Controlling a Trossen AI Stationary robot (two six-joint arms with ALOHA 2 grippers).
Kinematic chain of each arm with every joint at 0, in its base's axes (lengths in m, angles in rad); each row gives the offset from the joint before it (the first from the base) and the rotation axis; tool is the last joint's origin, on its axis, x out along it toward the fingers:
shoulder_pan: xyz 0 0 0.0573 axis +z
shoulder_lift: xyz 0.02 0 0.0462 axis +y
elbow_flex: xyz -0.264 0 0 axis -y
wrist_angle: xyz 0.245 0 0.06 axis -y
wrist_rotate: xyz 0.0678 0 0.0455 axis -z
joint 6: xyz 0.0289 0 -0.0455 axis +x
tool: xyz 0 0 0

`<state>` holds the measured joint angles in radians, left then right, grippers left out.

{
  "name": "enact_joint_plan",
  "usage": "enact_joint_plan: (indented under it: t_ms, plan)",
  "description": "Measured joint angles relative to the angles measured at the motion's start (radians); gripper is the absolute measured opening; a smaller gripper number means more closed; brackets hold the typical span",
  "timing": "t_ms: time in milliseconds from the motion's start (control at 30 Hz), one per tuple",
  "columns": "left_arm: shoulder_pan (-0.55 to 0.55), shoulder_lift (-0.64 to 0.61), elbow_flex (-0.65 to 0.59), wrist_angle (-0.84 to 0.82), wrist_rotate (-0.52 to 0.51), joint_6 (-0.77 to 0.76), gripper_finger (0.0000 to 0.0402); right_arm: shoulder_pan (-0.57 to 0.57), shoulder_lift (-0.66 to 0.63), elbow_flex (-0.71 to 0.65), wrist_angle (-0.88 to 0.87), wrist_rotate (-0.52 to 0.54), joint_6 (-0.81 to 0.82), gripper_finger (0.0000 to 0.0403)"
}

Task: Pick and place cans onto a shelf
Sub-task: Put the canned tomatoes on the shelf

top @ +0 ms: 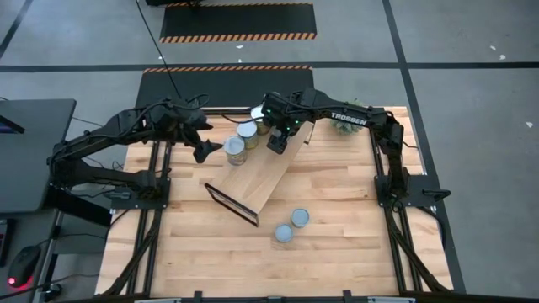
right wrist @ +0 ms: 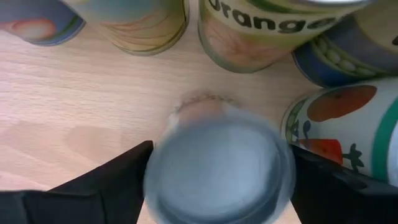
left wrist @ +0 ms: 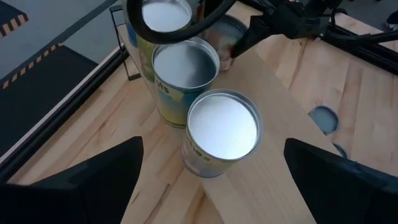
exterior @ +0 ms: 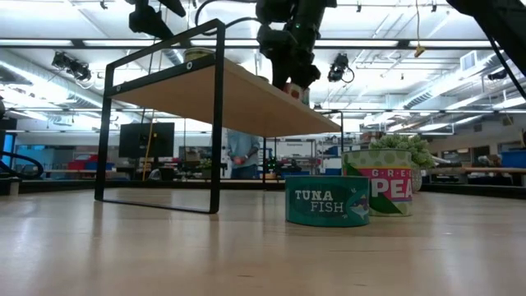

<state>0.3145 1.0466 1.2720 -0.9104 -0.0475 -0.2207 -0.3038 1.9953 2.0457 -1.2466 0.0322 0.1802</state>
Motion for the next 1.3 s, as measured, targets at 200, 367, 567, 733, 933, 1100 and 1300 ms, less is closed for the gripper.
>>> enact_joint_plan:
  t_ms: [200, 367, 567, 733, 933, 1100, 1300]
  plan:
    - [0.0, 0.0, 0.0, 0.0, 0.0, 0.0, 0.0396, 0.001, 0.0, 0.0, 0.022, 0.0, 0.0, 0.0345]
    - [0.0, 0.0, 0.0, 0.0, 0.0, 0.0, 0.0396, 0.006, 0.0, 0.0, 0.024, 0.002, 0.006, 0.0344]
    - [0.0, 0.0, 0.0, -0.002, 0.0, 0.0, 0.0396, 0.039, 0.0, 0.0, 0.015, 0.028, 0.004, 0.0344]
    - [0.0, 0.0, 0.0, -0.01, 0.0, -0.001, 0.0396, 0.073, -0.006, 0.0, 0.016, 0.132, -0.026, 0.0344]
    - [0.0, 0.0, 0.0, -0.017, 0.0, 0.006, 0.0396, 0.099, -0.02, 0.0, 0.038, 0.219, -0.123, 0.0344]
    - [0.0, 0.0, 0.0, -0.023, 0.0, 0.008, 0.0396, 0.109, -0.024, 0.0, 0.053, 0.296, -0.252, 0.0343]
    - [0.0, 0.0, 0.0, -0.077, 0.0, 0.007, 0.0396, 0.158, -0.066, 0.0, 0.086, 0.3, -0.304, 0.0343]
